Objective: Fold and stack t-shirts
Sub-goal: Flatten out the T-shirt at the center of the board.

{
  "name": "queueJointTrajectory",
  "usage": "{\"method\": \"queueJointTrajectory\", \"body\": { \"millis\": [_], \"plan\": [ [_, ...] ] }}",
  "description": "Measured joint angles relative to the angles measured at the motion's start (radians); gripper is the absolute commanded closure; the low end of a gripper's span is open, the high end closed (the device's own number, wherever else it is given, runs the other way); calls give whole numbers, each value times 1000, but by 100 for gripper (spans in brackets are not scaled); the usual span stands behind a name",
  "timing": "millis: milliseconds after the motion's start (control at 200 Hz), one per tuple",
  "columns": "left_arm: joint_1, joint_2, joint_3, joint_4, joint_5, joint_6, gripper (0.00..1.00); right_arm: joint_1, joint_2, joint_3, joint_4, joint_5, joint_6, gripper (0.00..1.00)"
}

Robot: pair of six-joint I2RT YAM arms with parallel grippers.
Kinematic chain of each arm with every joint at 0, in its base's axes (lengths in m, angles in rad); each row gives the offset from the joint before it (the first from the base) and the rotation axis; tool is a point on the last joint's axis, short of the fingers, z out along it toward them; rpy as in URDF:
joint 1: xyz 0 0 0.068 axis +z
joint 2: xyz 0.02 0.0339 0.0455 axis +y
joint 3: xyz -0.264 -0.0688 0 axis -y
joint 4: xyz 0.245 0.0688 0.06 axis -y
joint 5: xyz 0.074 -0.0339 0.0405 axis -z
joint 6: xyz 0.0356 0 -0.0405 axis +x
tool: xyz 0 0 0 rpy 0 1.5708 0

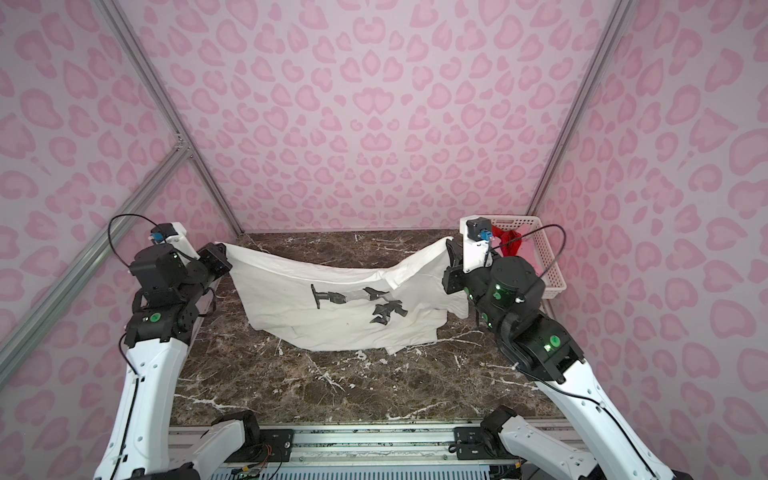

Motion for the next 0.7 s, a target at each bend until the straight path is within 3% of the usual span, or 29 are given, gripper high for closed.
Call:
{"method": "queueJointTrajectory", "body": {
  "millis": [280, 460, 700],
  "plan": [
    [0, -138, 342, -149, 32, 31, 95, 0, -195, 148, 90, -60, -85, 100],
    [0, -187, 559, -209, 21, 41, 95, 0, -235, 231, 146, -130, -88, 100],
    [-2, -177, 603, -271, -20, 48, 95, 0, -129, 346, 171, -182, -68, 100]
  ]
}}
